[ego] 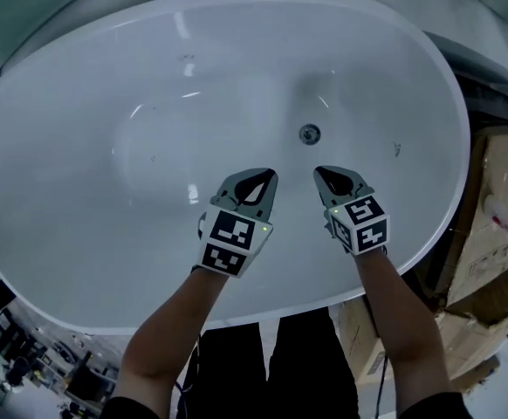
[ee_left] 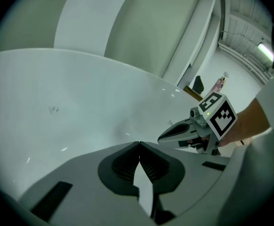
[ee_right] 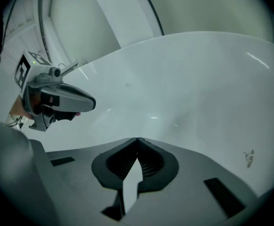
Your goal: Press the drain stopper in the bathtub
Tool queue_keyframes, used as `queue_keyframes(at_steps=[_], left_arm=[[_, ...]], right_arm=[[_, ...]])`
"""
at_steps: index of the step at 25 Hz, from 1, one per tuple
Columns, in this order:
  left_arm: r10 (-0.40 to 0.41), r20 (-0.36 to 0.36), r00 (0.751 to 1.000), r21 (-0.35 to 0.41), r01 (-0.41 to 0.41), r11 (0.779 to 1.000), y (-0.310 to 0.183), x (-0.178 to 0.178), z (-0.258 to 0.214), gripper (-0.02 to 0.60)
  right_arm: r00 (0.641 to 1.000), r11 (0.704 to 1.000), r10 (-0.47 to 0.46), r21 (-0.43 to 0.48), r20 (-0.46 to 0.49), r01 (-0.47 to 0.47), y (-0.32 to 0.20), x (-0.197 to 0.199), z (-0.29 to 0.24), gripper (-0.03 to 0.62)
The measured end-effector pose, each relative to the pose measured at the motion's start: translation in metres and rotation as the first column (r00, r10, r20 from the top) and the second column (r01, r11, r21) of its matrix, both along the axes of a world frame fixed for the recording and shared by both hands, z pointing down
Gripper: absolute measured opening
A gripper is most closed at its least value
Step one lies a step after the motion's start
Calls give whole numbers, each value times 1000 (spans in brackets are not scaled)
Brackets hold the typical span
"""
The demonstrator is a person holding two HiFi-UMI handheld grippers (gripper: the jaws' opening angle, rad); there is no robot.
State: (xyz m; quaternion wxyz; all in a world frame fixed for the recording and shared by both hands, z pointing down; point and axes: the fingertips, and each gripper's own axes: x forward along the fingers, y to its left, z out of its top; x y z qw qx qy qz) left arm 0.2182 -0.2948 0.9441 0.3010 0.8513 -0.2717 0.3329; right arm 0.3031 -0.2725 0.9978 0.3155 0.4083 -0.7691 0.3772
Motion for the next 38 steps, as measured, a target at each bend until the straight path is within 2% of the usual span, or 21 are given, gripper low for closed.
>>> queue_keyframes(at_steps=[4, 7, 10, 15, 19, 22, 29, 33, 38], left_arm=[[-11, 64, 998, 16, 10, 1000, -10, -8, 43, 14], [-38, 67, 997, -3, 38, 999, -19, -16, 63, 14], [-24, 77, 997, -24, 26, 999, -25, -18, 87, 14], [-18, 76, 997, -87, 25, 996, -29, -21, 140, 14], [-60, 97, 993, -106, 71, 992, -41, -35, 178, 14], [-71, 120, 990, -109, 85, 990, -45, -44, 195, 14], [-41, 138, 990, -145, 61, 988, -43, -44, 218, 14], [-45, 142, 989, -151, 66, 986, -46, -46, 222, 14], [-35, 134, 990, -150, 55, 987, -46, -41, 224, 14]], right_arm=[[998, 999, -38, -27, -49, 37, -8, 9, 46, 15], [998, 999, -23, -38, -62, 21, -23, 11, 74, 15], [995, 998, -34, -48, -93, 30, -38, 13, 105, 15], [983, 991, -66, -123, -170, 45, -41, 23, 179, 15], [972, 987, -80, -156, -220, 46, -44, 25, 228, 18], [964, 985, -92, -168, -248, 50, -45, 25, 247, 20], [950, 978, -101, -207, -294, 39, -47, 40, 278, 29], [936, 963, -145, -264, -322, 59, -40, 43, 286, 29], [916, 957, -182, -279, -357, 81, -36, 43, 294, 24]])
